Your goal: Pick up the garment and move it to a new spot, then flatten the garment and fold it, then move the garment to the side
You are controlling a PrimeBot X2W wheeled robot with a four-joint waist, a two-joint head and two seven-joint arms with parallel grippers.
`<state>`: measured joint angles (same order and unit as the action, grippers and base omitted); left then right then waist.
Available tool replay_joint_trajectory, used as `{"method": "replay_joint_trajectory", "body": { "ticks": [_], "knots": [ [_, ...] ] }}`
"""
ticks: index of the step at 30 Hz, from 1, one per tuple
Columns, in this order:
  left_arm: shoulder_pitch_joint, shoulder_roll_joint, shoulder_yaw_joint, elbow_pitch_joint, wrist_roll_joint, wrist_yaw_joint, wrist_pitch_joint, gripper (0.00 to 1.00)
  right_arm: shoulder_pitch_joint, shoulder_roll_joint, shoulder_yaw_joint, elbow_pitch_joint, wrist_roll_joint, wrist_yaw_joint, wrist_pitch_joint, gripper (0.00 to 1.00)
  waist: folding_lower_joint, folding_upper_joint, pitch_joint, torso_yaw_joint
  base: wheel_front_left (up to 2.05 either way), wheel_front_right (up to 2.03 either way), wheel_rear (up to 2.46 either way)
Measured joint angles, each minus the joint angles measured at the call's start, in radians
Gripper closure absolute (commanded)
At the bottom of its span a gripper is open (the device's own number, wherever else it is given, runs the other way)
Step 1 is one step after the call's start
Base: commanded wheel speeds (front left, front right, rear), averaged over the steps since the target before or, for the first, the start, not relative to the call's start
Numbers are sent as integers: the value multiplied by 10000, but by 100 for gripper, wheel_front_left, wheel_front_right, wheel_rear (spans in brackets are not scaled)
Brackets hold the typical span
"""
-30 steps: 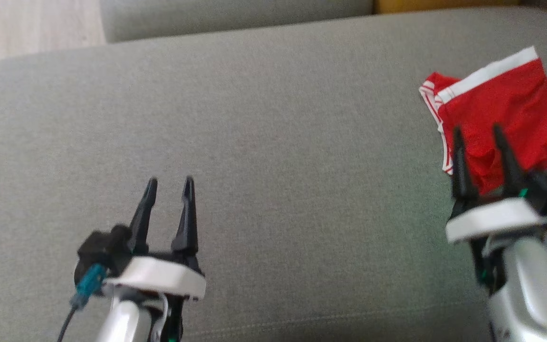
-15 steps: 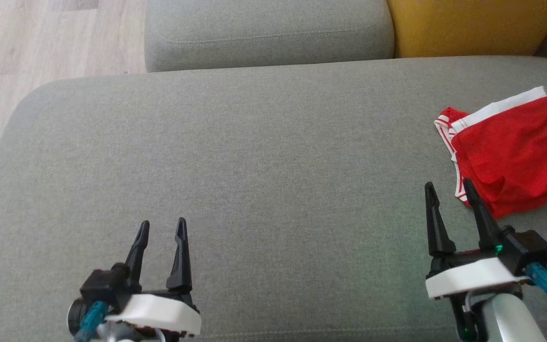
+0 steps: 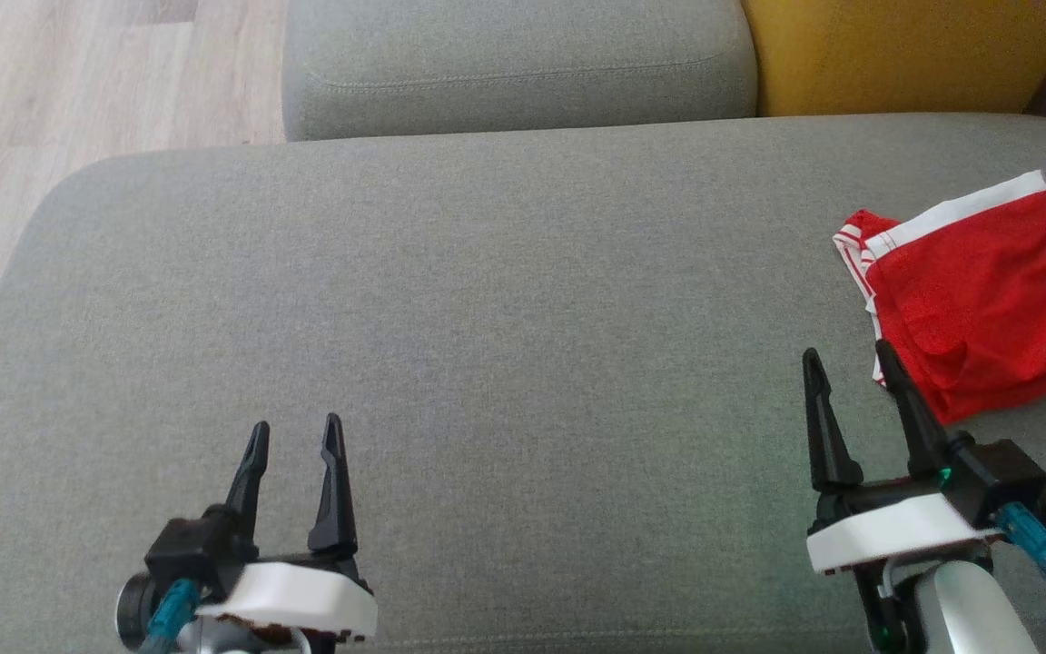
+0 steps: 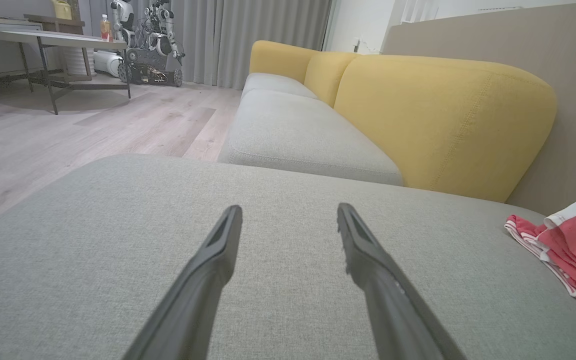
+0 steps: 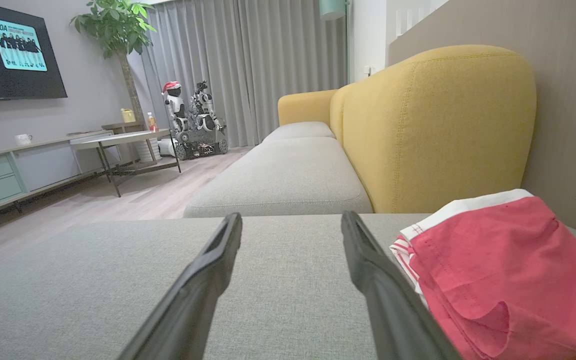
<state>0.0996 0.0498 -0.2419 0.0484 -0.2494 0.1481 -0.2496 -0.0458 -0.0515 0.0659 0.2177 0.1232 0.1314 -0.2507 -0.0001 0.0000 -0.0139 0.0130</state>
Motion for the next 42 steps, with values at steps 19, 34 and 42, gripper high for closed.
{"method": "replay_joint_trajectory", "body": {
  "ticks": [19, 34, 42],
  "knots": [
    [155, -4, 318, -17, -656, -767, 27, 100, 2, 4, 186, 144, 0, 0, 6, 100, 0, 0, 47, -27, 0, 0, 0],
    [591, 2, 316, 828, -1894, -871, 280, 100, 560, 15, 178, 836, 1360, 0, 242, 100, 0, 0, 61, -38, 0, 0, 0],
    [449, 21, 422, 930, -2773, -972, 456, 100, 559, 13, 90, 832, 2362, 0, 464, 100, 0, 0, 68, -45, 0, 0, 0]
  ]
}}
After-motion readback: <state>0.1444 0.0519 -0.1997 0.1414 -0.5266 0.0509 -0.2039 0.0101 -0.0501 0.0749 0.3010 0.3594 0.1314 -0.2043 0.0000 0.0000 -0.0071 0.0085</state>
